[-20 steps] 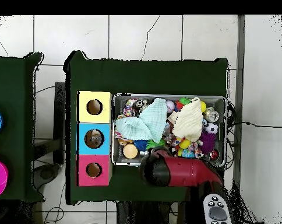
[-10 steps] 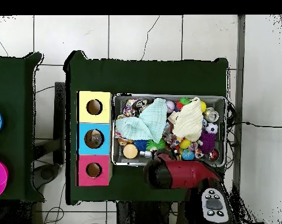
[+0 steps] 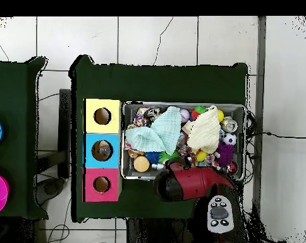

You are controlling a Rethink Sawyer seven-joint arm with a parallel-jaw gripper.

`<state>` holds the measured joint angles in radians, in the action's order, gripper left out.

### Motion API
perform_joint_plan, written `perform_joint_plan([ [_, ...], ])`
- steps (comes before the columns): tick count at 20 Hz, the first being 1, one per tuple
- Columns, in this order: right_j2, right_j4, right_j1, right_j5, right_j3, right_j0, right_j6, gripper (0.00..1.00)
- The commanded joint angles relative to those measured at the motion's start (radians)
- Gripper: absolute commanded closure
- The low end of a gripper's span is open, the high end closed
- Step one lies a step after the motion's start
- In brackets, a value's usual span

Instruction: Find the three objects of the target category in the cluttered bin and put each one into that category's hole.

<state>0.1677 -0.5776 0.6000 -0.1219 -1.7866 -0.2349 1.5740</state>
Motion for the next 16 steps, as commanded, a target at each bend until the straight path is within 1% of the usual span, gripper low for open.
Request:
perform_joint_plan([
  [1,-0.010,-0.089,-0.036,0.020,0.140,0.035,0.020,0.00],
  [6,-0.001,-0.114,-0.050,0.043,0.168,0.058,0.046,0.00],
  [8,0.001,-0.112,-0.056,0.056,0.172,0.059,0.062,0.00],
  [12,-0.022,-0.092,-0.098,0.054,0.184,0.045,0.081,0.00],
  [16,-0.001,-0.083,-0.145,0.079,0.205,0.072,0.108,0.00],
])
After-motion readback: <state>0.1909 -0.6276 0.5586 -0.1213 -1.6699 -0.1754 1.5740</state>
